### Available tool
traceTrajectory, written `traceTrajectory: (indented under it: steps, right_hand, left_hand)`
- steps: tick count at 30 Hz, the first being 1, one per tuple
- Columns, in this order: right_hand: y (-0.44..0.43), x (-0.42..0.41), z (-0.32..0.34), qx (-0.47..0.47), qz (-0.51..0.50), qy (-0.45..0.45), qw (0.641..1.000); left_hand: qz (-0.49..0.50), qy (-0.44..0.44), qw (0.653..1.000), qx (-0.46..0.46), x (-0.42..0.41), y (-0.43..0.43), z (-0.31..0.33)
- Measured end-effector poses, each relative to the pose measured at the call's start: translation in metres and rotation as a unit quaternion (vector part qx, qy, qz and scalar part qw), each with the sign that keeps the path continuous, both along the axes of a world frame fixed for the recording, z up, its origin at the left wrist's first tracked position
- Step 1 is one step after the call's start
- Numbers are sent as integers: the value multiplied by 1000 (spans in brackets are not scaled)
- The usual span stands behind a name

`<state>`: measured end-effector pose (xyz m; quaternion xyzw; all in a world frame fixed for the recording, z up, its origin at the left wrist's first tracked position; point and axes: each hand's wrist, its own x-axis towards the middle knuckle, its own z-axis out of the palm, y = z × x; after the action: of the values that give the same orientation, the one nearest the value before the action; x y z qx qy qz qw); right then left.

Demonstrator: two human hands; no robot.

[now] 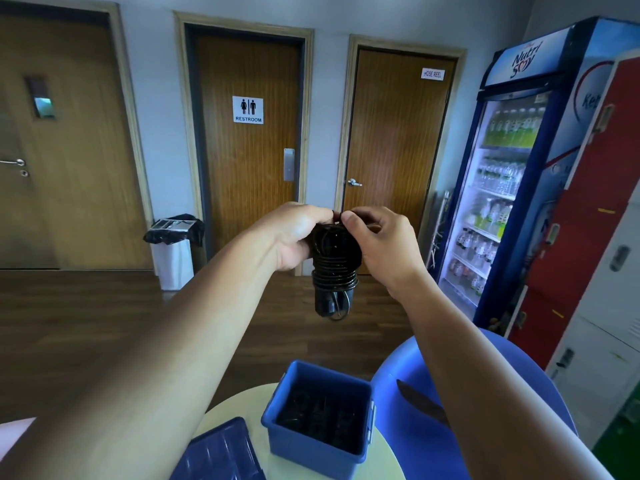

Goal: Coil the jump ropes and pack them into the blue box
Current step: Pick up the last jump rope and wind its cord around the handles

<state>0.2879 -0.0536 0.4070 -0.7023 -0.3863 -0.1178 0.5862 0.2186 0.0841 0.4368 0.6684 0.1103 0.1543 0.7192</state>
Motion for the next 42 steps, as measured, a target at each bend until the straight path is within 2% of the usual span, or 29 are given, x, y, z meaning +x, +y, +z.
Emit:
traceTrajectory:
  steps: [4, 7, 10, 12, 15, 18, 22, 24, 29, 34, 37, 40, 42]
  right_hand:
    - [-4, 2, 1, 35, 44, 63, 996]
    - [-2, -2, 1, 77, 49, 122, 988]
    - [7, -13, -7, 159, 91, 255, 949]
    - [15, -23, -17, 203, 113, 346, 909]
    - [23, -33, -28, 229, 142, 406, 873]
    - [26, -36, -25, 232, 150, 415, 867]
    - [30, -41, -20, 228, 132, 423, 867]
    - [31, -43, -21, 221, 117, 425, 870]
    - [37, -46, -17, 167, 63, 428, 886]
    - [35, -50, -12, 143, 36, 483, 863]
    - [32, -49, -20, 118, 32, 456, 882]
    - [30, -52, -36, 91, 40, 443, 891]
    - [31, -56, -53, 52, 47, 488, 870]
  left_hand:
    - [-9, -43, 999, 29, -5, 2, -2]
    - [29, -88, 996, 11, -9, -6, -8]
    - [91, -122, 988, 14, -14, -22, -17]
    - [163, -113, 977, 78, -14, -34, -28]
    - [271, -99, 924, 252, -15, -42, -39]
    - [302, -118, 892, 315, -18, -37, -39]
    - [292, -153, 868, 372, -22, -30, -38]
    - [273, -144, 879, 363, -24, -28, -39]
    - [171, -66, 948, 260, -23, -19, -43]
    - [166, -80, 945, 272, -19, -4, -48]
    - [169, -110, 943, 265, -17, 7, -54]
    - [190, -127, 956, 182, -14, 15, -60]
    - [221, -129, 956, 144, -11, 18, -65]
